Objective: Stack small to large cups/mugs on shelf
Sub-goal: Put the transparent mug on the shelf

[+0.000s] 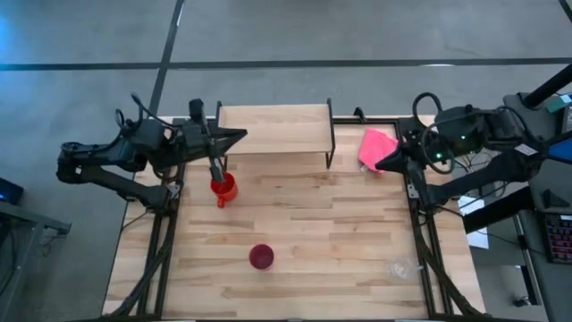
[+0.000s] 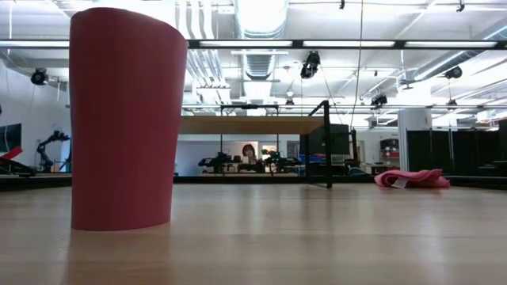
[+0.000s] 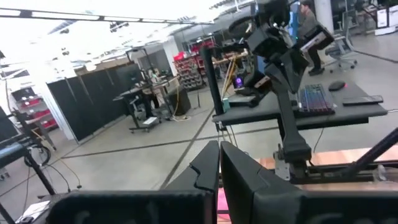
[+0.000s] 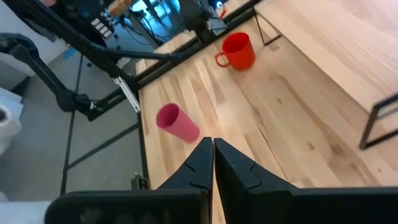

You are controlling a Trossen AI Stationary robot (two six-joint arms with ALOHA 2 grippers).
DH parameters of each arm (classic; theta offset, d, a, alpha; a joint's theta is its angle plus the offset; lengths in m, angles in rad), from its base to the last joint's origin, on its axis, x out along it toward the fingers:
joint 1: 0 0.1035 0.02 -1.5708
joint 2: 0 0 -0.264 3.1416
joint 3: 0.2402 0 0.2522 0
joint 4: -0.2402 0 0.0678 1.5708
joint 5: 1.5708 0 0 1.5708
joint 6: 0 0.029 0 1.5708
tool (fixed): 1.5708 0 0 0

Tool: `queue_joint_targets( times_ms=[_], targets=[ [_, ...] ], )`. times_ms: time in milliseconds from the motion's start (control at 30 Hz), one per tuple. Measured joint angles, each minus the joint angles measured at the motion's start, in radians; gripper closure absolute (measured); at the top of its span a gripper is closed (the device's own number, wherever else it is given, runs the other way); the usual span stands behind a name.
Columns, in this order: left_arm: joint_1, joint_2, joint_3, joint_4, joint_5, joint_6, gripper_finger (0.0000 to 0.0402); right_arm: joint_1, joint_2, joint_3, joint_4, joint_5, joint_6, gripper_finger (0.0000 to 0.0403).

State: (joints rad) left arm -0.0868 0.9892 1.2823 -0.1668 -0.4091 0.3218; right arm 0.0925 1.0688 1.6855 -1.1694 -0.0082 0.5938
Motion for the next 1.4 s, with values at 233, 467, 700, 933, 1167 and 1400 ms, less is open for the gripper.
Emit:
queue_joint_targets(
  times_ms=[233, 467, 700, 933, 1167, 1400],
  targets=[
    [0.0, -0.002, 0.0, 0.002, 0.0, 0.0, 0.04, -0.001, 0.103, 0.095, 0.036, 0.034, -0.015, 0.0394],
    [0.0, -0.018, 0.001, 0.065, 0.003, -0.001, 0.04, -0.001, 0.203, 0.158, -0.151, 0.058, -0.014, 0.0394],
    [0.0, -0.033, 0.001, 0.062, 0.003, -0.001, 0.04, -0.001, 0.301, 0.167, -0.388, 0.062, 0.001, 0.0394],
    [0.0, -0.042, 0.001, 0.061, 0.003, 0.0, 0.04, -0.001, 0.359, 0.108, -0.379, 0.032, 0.018, 0.0394],
    [0.0, -0.055, 0.001, 0.057, 0.004, 0.0, 0.04, -0.039, 0.454, 0.088, -0.401, 0.026, 0.003, 0.0394],
    [0.0, -0.082, -0.006, 0.053, 0.004, 0.0, 0.04, -0.067, 0.521, 0.061, -0.402, -0.018, -0.058, 0.0377]
  ],
)
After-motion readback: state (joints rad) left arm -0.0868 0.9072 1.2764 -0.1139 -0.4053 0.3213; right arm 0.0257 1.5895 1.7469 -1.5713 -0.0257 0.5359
